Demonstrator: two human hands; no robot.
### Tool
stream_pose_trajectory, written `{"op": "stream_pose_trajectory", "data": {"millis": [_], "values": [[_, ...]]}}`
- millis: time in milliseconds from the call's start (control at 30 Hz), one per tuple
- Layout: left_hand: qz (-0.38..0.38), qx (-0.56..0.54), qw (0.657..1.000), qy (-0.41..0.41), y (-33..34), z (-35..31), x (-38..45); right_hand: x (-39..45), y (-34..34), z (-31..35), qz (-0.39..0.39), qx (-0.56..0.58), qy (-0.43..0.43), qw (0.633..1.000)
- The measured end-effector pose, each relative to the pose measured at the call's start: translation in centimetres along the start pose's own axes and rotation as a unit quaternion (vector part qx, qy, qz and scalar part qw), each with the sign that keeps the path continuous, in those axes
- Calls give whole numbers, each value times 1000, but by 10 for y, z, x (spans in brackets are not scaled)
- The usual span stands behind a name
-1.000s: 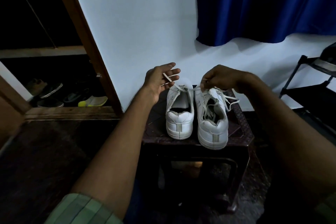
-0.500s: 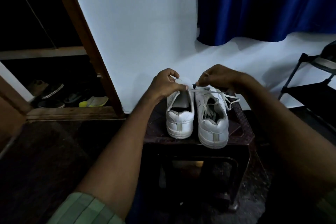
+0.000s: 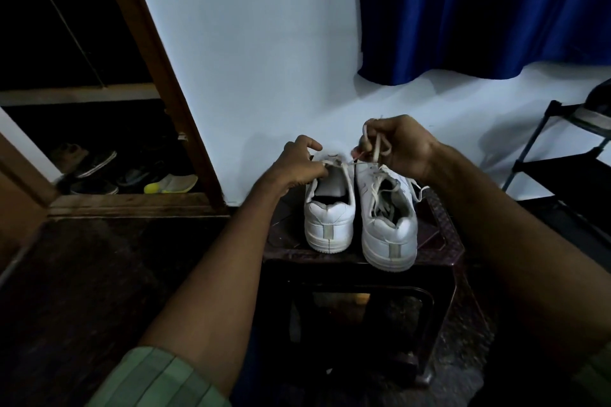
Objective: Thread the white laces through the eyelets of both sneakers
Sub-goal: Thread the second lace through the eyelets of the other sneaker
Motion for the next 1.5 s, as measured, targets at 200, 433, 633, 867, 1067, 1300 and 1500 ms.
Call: {"op": "stream_pose_trajectory", "data": {"millis": [200, 433, 633, 867, 1067, 1300, 1500], "values": [[1, 10, 1000, -20, 2, 0, 2, 4, -23, -4, -89, -168, 45, 981], [-27, 13, 999, -37, -2, 2, 0, 2, -7, 3, -95, -388, 50, 915], [-37, 30, 998, -31, -3, 1, 2, 1, -9, 8, -122, -419, 23, 900], [-7, -35, 999, -41, -3, 7, 2, -6, -32, 16, -202, -627, 48, 751], [45, -165, 981, -88, 1, 5, -1, -14, -31, 25, -276, -708, 69, 646], [-35, -139, 988, -49, -3, 7, 8, 1, -8, 13, -193, -726, 19, 660], [-45, -104, 994, 6, -4, -1, 7, 13, -8, -3, -179, -682, -15, 709]]}}
Point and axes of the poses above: each hand's wrist, its own x-axis towards the middle knuckle, its own y-axis out of the palm, z = x × y, the point moved 7 cm from there along x, towards the middle knuckle, and after that the axes turned 2 degrees about x, right-handed, at the moved point
